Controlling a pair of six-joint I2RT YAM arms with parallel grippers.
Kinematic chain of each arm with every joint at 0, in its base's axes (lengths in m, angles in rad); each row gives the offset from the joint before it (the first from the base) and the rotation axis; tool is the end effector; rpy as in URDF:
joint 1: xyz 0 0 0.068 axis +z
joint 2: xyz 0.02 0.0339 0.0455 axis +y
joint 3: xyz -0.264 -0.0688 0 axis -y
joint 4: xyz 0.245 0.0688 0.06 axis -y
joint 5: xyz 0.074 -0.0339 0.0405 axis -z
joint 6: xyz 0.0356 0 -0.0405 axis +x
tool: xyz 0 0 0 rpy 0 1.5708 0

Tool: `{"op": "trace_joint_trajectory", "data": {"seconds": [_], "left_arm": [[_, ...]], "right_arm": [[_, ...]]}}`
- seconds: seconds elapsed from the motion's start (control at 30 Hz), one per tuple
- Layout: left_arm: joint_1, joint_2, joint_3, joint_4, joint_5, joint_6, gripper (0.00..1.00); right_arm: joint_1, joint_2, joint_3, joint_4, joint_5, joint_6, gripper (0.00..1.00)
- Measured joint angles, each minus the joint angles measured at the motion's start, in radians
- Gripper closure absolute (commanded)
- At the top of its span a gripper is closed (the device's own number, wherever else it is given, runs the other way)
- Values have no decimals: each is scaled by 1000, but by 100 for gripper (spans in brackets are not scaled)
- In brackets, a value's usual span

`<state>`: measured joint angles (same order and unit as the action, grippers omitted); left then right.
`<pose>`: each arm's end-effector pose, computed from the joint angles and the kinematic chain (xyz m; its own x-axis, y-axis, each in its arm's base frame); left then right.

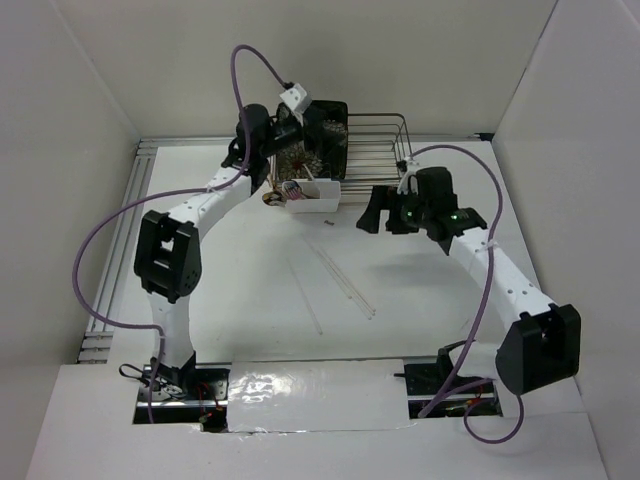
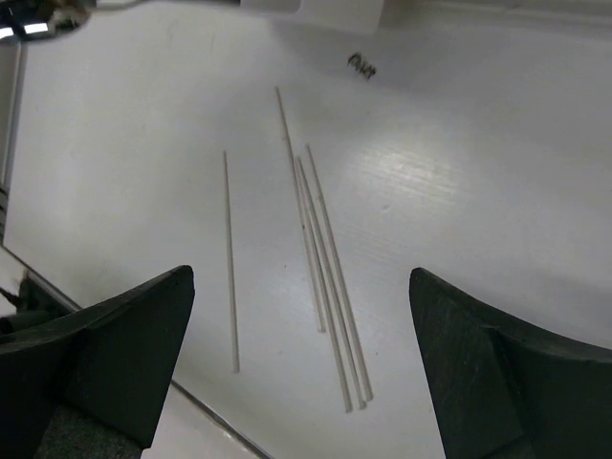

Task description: Sort the eating utensils into containers

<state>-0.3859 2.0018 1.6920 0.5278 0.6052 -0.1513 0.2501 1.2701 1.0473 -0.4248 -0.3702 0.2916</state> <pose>0.4396 -0.2005 0.3581 0.0739 -0.1638 -0.9837 0.8449 0.5343 -0.0255 0.2676 0.0817 0.3054 -0.7065 0.0961 -0.7011 -0.3207 0.8396 0.4383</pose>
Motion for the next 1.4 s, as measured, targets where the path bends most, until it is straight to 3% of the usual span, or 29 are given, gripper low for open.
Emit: {"op": "trace_joint_trajectory", "data": {"seconds": [0.23, 0.37, 0.67, 0.73, 0.8, 1.07, 1.4], "left_arm": [[15, -119, 200, -244, -328, 11, 0], [80, -261, 244, -435, -427, -48, 0], [202, -769, -149, -764, -505, -203, 0], [223, -842, -245, -831, -509, -229, 0], [252, -889, -328, -906, -516, -256, 0], [303, -1020, -561, -1136, -505, -327, 0], [313, -1094, -606, -1180, -475, -333, 0]], "right_arm": [[190, -5, -43, 35, 61, -21, 3], [331, -2, -45, 63, 159, -18, 5], [620, 166, -40, 61, 377, 63, 27], [671, 203, -40, 61, 410, 80, 37], [723, 249, -39, 60, 437, 100, 43], [840, 369, -38, 42, 523, 146, 52], [882, 463, -38, 45, 571, 173, 62]]}}
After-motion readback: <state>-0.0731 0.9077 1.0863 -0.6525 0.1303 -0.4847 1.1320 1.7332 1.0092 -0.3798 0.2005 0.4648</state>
